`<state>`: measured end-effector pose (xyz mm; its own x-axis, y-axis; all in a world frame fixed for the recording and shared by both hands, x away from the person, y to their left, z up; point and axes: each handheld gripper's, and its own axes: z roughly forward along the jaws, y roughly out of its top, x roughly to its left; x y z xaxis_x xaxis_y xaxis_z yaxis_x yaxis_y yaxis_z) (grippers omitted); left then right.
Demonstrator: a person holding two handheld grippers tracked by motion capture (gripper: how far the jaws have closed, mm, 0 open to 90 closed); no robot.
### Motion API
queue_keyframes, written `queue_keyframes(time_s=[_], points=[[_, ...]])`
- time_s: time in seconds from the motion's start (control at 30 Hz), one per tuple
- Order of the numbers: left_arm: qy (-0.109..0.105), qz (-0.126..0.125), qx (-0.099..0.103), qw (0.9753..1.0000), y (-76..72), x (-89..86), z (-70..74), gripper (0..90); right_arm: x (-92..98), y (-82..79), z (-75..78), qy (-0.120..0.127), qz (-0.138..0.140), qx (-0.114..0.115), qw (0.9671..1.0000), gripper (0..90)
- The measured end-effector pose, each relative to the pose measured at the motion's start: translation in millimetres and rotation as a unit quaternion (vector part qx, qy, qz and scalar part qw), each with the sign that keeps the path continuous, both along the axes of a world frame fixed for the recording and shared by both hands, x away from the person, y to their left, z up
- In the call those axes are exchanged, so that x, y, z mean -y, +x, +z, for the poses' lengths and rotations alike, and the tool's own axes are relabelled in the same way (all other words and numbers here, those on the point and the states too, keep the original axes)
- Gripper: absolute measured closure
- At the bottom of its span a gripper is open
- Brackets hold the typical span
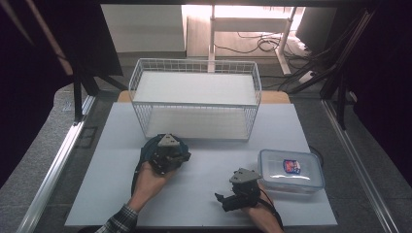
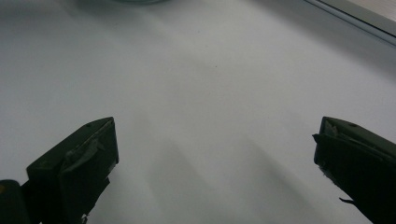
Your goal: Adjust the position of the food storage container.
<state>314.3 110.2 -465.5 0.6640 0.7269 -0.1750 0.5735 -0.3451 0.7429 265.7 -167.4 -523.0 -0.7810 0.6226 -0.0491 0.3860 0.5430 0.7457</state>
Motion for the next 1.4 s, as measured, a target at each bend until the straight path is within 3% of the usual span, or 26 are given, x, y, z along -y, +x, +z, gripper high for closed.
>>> queue_keyframes(time_s=[0.1,0.27,0.33,0.4,0.7,1.13,1.27,1.4], points=[[0.009,0.005,-0.009,0.9999,8.9,5.2,-0.2,90.0,-0.5,-0.1,-0.6,-0.005,0.002,0.0,1.0,0.0],[0.05,0.016,-0.04,0.9978,27.6,16.9,-8.3,90.0,0.5,0.4,-0.7,-0.007,0.001,-0.001,1.0,0.0],[0.051,0.015,-0.041,0.9977,29.1,16.7,-9.8,90.0,0.6,0.5,-0.7,-0.007,0.001,-0.001,1.0,0.0],[0.034,0.01,-0.052,0.998,33.2,14.0,-12.5,90.0,0.2,0.5,-1.3,-0.008,0.001,-0.002,1.0,0.0],[0.028,0.01,-0.048,0.9984,33.1,5.2,-14.7,90.0,1.0,-0.3,-1.5,-0.012,0.001,-0.005,0.9999,0.0],[0.023,0.053,-0.045,0.9973,30.4,-45.3,-18.7,90.0,0.7,-0.4,-2.3,-0.014,-0.001,-0.008,0.9999,0.0],[0.026,0.09,-0.043,0.9947,30.8,-69.9,-20.1,90.0,0.1,-0.5,-2.7,-0.014,0.0,-0.01,0.9999,0.0],[0.028,0.108,-0.043,0.9928,31.5,-86.7,-20.3,90.0,-0.2,-0.5,-3.0,-0.015,0.001,-0.011,0.9998,0.0]])
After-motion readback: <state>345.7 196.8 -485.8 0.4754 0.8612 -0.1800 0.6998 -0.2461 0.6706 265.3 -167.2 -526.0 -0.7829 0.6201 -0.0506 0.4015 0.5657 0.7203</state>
